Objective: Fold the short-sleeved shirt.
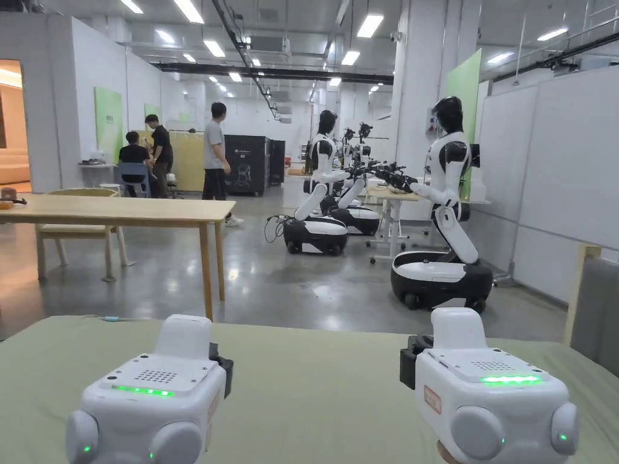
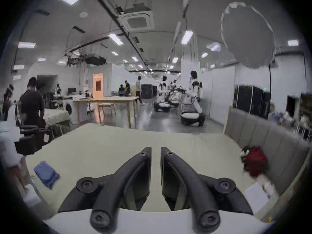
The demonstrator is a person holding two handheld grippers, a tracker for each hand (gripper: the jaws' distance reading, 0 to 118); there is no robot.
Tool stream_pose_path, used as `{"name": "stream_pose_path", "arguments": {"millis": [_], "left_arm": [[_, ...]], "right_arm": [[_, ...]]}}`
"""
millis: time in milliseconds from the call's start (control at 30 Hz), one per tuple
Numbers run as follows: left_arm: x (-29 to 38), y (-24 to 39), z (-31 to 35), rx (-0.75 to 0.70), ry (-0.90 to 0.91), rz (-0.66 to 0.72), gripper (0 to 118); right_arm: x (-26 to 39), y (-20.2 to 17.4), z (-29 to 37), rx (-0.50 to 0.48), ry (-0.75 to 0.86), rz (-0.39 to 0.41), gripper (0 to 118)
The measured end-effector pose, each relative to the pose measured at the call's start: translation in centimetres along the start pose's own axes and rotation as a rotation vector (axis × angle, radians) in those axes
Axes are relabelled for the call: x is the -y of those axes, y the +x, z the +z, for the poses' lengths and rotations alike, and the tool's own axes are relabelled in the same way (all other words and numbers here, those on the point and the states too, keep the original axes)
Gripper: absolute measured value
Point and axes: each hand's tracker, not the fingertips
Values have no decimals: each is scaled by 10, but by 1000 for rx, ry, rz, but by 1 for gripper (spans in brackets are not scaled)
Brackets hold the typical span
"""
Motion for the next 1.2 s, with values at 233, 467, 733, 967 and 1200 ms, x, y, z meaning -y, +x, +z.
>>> {"name": "stream_pose_path", "arguments": {"millis": [233,467,733,967,1200], "left_arm": [[-6,-10,12,-39,2,-5,6],[-2,-12,16,-57,50,-11,78],[5,-2,14,-59,137,-33,118],[6,5,11,-51,107,-47,118],[6,9,14,-44,103,-57,118]], "right_arm": [[2,-11,3,4,2,-3,16],[19,-10,-2,-17,-15,-94,56],[20,-8,1,6,74,-133,118],[16,-11,11,-38,63,-166,118],[13,-9,11,-72,0,-275,118]]}}
